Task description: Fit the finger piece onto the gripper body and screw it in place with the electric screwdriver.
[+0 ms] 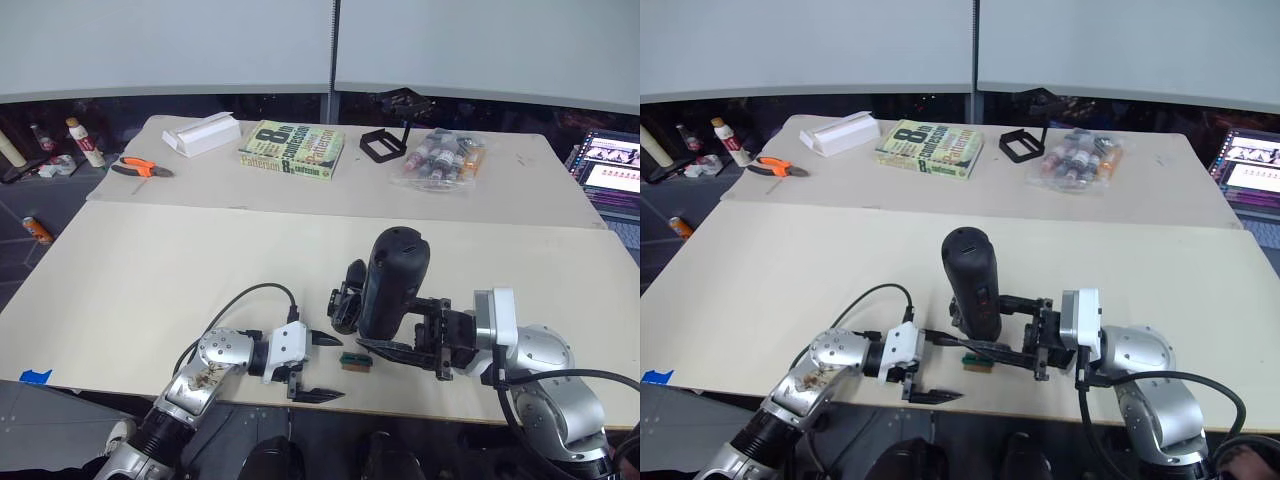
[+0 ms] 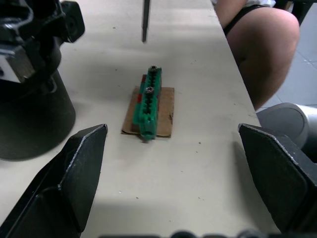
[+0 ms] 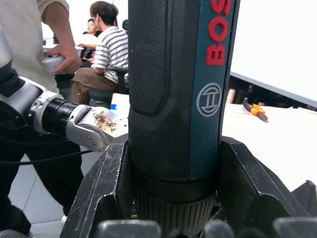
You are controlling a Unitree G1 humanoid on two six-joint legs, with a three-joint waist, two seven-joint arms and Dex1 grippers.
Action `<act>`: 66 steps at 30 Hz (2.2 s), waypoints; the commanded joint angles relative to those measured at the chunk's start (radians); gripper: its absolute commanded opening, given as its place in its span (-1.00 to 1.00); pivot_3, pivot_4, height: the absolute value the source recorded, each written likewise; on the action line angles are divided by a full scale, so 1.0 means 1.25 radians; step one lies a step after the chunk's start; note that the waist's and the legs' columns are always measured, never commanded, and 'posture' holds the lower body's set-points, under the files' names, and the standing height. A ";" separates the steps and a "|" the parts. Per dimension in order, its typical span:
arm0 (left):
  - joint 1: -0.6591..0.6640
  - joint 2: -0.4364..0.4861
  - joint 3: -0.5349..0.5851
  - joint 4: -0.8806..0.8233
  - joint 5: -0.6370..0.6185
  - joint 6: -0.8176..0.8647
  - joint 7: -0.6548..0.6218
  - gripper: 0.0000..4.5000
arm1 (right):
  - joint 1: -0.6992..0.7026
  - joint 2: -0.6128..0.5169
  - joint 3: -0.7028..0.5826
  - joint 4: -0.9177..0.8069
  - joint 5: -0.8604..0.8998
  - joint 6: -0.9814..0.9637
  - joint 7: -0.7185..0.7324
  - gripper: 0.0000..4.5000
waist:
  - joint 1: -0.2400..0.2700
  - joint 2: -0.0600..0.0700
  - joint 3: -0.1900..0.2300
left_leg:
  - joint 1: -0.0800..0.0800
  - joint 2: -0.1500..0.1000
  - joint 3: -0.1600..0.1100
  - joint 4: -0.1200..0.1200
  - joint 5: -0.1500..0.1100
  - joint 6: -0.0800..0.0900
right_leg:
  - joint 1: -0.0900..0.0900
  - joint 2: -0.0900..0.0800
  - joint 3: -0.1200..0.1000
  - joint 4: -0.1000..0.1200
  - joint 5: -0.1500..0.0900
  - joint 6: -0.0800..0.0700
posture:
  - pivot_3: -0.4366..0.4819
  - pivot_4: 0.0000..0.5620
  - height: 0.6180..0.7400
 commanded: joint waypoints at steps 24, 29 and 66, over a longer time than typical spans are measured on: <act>-0.020 -0.049 -0.023 0.046 0.017 -0.033 0.003 1.00 | 0.016 -0.036 0.005 0.006 0.038 -0.042 -0.011 -0.15 | 0.004 0.000 0.000 | 0.000 0.000 0.000 0.001 -0.001 0.002 | 0.001 -0.001 -0.001 -0.001 0.000 0.000 | -0.05 -0.47 1.00; -0.016 -0.046 -0.024 0.044 0.016 -0.032 0.000 1.00 | 0.019 -0.036 0.007 0.010 0.034 -0.047 -0.012 -0.15 | 0.004 0.000 0.000 | 0.000 0.000 0.000 0.001 -0.001 0.002 | 0.001 -0.001 -0.001 -0.001 0.000 0.000 | -0.05 -0.47 1.00; -0.009 -0.038 -0.026 0.007 0.006 -0.001 0.003 1.00 | -0.002 -0.035 0.032 0.033 0.011 -0.053 -0.018 -0.15 | 0.003 0.000 0.000 | 0.000 0.000 0.000 0.001 -0.001 0.002 | 0.001 -0.001 0.000 -0.001 0.000 0.000 | -0.05 -0.47 1.00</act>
